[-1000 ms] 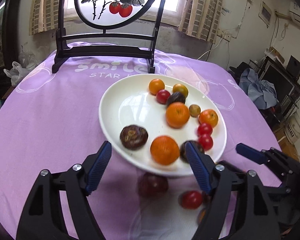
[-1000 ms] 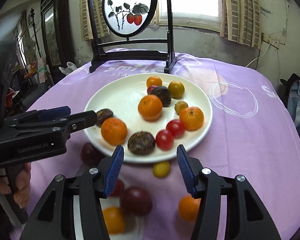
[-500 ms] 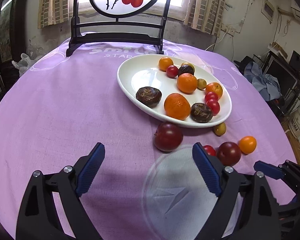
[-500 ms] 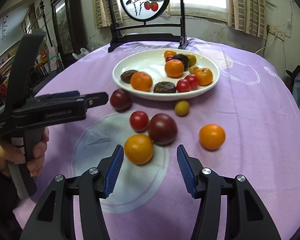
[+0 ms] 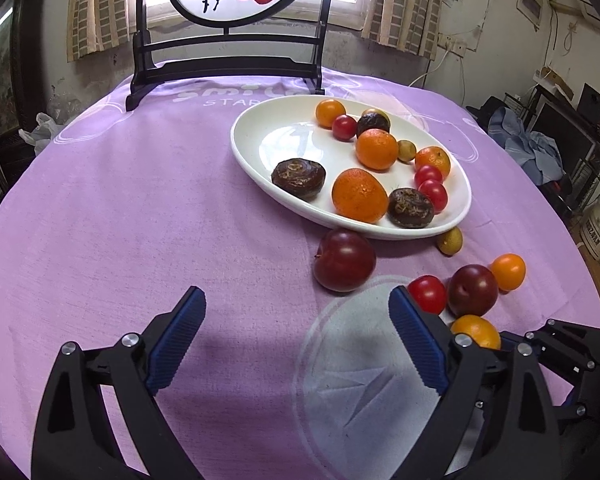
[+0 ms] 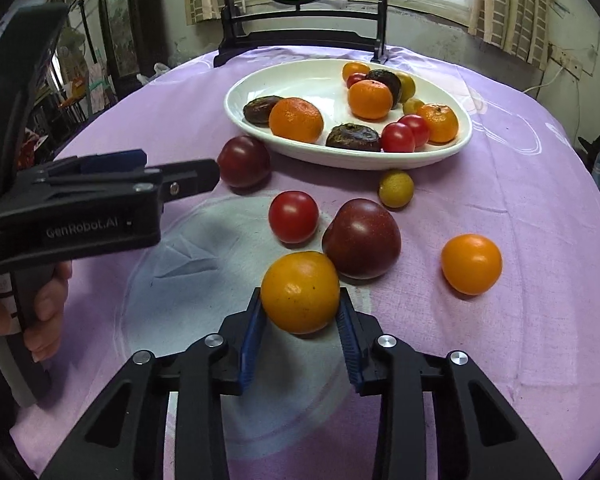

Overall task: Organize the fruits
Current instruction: 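Grasp a dark red tomato with the left gripper while the right grasps a yellow-orange tomato, then carry both tomatoes onto the plate and open both grippers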

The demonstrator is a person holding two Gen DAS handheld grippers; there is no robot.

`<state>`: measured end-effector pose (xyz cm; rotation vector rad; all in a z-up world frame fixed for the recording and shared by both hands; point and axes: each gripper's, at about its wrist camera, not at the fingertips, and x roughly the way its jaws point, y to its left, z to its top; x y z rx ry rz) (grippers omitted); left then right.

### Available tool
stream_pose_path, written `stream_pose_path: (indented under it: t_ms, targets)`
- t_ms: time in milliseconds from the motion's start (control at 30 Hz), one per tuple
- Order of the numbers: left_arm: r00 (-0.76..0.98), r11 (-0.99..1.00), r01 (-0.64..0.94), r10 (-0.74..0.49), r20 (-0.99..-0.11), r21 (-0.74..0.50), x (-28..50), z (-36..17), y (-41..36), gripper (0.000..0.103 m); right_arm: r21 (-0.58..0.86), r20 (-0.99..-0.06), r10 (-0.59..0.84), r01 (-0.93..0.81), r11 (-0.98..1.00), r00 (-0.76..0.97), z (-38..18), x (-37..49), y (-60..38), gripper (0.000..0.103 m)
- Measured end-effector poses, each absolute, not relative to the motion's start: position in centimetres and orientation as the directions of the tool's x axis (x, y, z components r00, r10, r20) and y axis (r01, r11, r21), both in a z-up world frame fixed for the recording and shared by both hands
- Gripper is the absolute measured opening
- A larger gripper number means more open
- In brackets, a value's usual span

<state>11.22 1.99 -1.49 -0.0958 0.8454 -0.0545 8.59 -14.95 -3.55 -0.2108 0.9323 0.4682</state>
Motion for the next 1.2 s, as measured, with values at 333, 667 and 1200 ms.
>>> stream_pose_path:
  t_ms: [333,667,1200]
  targets:
    - [0.649,0.994,0.042,-0.100,-0.754,-0.096,11.6,-2.5,1.0,0.091,0.074,-0.803,0.338,-0.480,0.874,0.491,-3.0,8.1,-16.2,0.036]
    - [0.588,0.993,0.028,-0.112,-0.801,-0.118,14.9,-3.7,-0.3,0.071,0.087,-0.798,0.354,-0.487,0.869,0.487,-2.8,7.9,-16.5,0.036]
    - [0.604,0.979,0.107,-0.203,-0.771,-0.174,11.3,-0.4,-0.2,0.038,0.098,-0.714,0.368,-0.436,0.895,0.595,-0.6,7.8,-18.5,0.036]
